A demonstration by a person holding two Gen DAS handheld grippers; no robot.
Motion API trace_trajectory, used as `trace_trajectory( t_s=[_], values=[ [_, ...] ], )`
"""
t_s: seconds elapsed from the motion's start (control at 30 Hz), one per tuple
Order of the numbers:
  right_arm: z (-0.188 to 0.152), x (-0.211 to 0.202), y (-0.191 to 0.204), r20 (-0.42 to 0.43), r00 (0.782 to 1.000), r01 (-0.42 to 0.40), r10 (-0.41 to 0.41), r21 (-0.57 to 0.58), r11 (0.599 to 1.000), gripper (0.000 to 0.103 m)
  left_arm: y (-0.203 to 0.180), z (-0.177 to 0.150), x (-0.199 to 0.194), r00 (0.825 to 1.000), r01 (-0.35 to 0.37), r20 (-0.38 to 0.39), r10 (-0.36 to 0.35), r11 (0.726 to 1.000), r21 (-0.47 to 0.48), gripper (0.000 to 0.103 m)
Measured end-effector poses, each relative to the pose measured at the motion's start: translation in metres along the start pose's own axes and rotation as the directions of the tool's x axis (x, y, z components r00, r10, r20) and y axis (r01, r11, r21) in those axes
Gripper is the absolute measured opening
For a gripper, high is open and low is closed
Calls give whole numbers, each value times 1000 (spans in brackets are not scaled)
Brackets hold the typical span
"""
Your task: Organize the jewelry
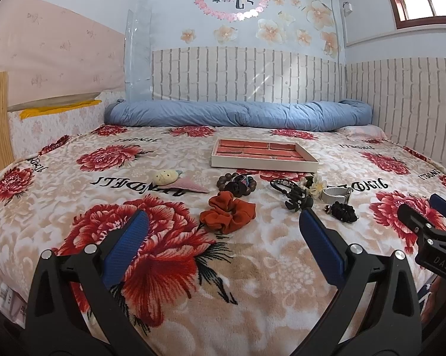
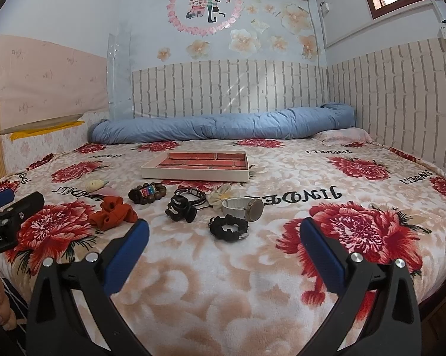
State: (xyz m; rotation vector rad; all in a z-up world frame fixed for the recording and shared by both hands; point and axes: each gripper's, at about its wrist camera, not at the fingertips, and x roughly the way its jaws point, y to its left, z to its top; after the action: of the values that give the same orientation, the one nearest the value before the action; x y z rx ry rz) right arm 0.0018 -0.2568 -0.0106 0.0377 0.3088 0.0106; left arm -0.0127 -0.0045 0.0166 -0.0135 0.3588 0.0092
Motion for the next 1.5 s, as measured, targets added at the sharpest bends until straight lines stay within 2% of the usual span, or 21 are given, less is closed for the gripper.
trace_trajectory(
  t_s=[0.5, 0.77, 1.03, 1.5],
  values=[
    [16, 32, 0, -24, 1000, 7, -6, 21, 1000, 99, 17, 25, 40, 998, -32, -58, 31, 999, -15, 98],
    [24, 64, 1, -54, 997, 55, -56, -13, 998, 99, 21, 31, 70, 996, -13, -93, 13, 1000, 5, 98],
    [27, 95, 0, -85, 993, 79, -84, -53, 995, 99, 20, 29, 108, 986, 7, -167, -2, 1000, 30, 98],
    [12, 148, -16, -185, 976, 108, -114, -42, 993, 99, 29, 15, 179, 960, -25, -276, 35, 999, 37, 98]
  ],
)
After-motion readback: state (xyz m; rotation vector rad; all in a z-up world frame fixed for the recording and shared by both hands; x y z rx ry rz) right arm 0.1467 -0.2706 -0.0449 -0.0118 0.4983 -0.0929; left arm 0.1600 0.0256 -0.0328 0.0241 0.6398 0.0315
